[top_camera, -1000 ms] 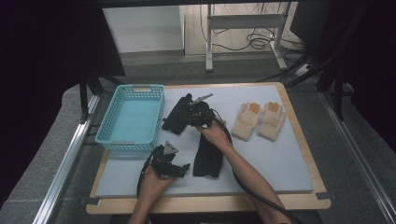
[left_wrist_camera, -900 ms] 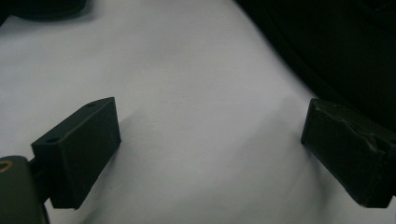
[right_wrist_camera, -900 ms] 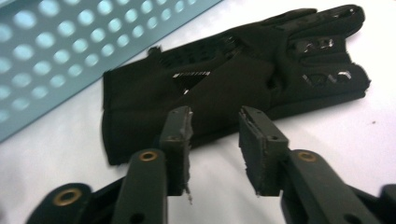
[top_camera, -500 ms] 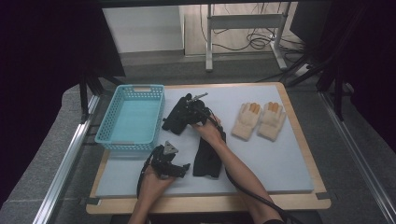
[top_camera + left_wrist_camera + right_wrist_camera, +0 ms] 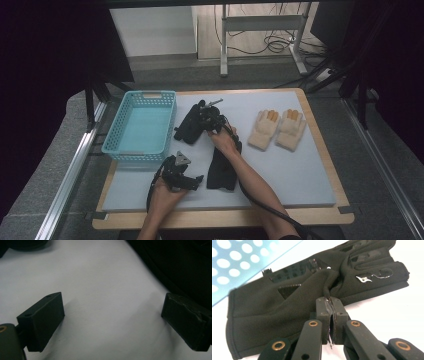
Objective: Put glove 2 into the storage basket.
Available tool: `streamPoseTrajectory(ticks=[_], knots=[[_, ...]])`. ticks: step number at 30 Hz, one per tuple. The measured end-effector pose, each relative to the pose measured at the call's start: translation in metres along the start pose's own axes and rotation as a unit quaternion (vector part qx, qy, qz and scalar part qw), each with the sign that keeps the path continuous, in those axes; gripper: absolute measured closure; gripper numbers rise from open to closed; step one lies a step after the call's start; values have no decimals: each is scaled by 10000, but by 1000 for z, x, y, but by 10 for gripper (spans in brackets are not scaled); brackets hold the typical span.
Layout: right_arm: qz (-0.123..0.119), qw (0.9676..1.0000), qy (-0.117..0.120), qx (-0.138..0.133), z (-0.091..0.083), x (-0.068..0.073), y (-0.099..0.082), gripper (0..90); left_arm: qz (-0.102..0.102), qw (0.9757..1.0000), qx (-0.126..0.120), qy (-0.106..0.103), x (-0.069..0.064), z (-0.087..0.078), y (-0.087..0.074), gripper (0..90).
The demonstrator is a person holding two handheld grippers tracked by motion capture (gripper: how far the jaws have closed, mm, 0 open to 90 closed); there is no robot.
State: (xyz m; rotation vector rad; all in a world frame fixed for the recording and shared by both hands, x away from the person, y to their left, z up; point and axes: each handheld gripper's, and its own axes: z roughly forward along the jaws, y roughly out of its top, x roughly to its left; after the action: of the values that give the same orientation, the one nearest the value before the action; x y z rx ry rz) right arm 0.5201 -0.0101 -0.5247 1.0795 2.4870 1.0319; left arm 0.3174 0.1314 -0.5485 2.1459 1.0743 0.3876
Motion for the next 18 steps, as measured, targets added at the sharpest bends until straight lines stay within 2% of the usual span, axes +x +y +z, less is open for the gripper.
streamPoseTrajectory(ticks=[6, 18], knots=[[6, 9996, 214, -194, -27, -3, 3, 863, -7, 10000, -2, -1, 0, 0, 0, 50], [-92, 9979, 374, -520, -94, -13, -2, 868, 14, 10000, 11, 6, 0, 0, 0, 50]])
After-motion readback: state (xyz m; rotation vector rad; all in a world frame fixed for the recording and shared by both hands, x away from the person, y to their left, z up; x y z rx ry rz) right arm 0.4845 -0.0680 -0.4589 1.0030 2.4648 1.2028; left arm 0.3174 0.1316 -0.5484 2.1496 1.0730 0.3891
